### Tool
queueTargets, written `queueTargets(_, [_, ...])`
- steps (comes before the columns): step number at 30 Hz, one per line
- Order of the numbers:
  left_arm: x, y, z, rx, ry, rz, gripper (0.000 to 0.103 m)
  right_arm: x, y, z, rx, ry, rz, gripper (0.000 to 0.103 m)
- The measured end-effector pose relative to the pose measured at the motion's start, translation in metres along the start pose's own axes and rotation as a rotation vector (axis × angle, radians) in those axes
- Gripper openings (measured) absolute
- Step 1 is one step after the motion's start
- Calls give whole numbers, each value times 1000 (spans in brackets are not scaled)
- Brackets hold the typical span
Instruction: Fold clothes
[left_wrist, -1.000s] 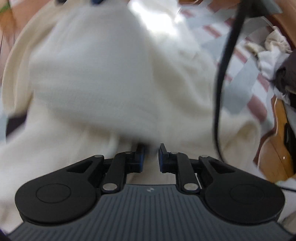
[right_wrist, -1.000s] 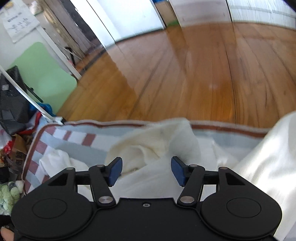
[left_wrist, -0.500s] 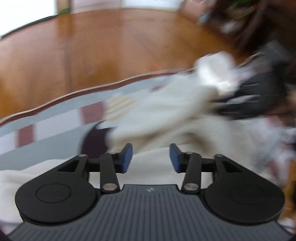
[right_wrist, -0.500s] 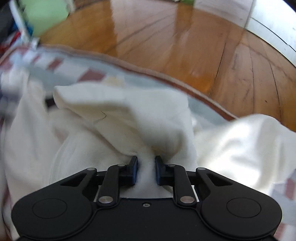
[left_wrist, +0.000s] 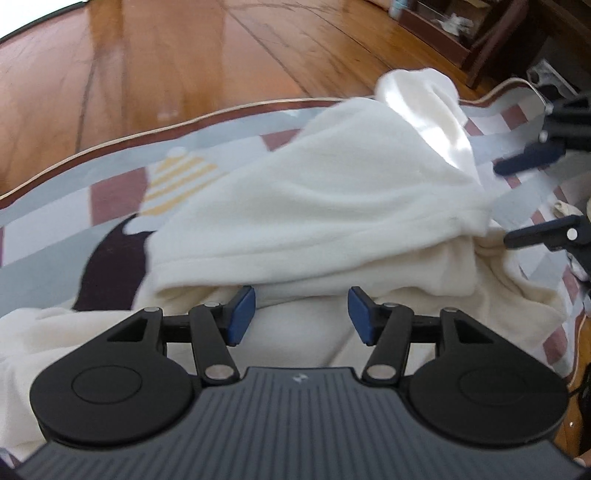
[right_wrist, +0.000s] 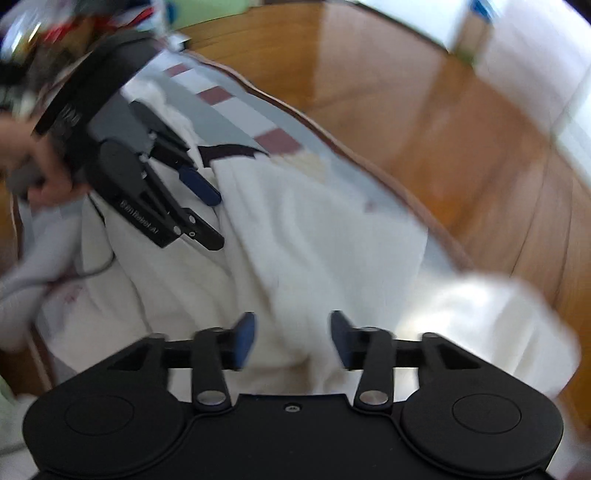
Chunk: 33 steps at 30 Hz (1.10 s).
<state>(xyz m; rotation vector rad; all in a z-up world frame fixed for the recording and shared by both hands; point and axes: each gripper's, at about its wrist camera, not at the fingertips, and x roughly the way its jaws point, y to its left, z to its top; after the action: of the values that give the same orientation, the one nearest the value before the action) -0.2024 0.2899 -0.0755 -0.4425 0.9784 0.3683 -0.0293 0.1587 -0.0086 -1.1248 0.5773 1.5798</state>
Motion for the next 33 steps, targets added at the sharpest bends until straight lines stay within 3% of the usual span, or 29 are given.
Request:
queueTargets(2, [4, 1, -3, 9, -2, 32, 55, 10, 8, 7, -76, -23, -31, 54])
queueTargets(4, [3, 7, -9, 2, -7, 31, 55, 35, 9, 11, -67, 16, 5, 53])
queueTargets(5, [1, 9, -11, -2, -11, 25, 55, 48, 6, 10, -66, 44, 2, 42])
queueTargets(7, [-3, 6, -13, 11, -30, 26, 55, 67, -3, 7, -54, 75, -65, 7])
queueTargets(8, [-5, 4, -13, 29, -41, 29, 55, 66, -14, 6, 0, 60, -106, 8])
queueTargets(11, [-18, -11, -14, 117, -100, -1, 55, 28, -76, 7, 341, -66, -28, 8])
queueTargets(15, [-25, -31, -10, 193, -145, -97, 55, -21, -135, 3, 622, -200, -41, 8])
queueTargets(18, [-14, -41, -1, 182, -87, -195, 56, -47, -152, 5, 685, -267, -87, 8])
queueTargets(22, [3, -59, 13, 161, -91, -239, 56, -67, -158, 14, 682, -308, -141, 8])
queueTargets(25, [14, -63, 27, 59, -117, -287, 64, -74, -165, 20, 751, -335, -85, 8])
queueTargets(28, [23, -59, 43, -80, -169, -227, 71, -80, -165, 22, 788, -352, -43, 8])
queueTargets(31, [40, -41, 55, -210, -164, -216, 89, -79, -159, 27, 771, -356, -31, 8])
queueTargets(33, [52, -29, 60, -255, -160, -200, 88, -79, -159, 30, 776, -359, -1, 8])
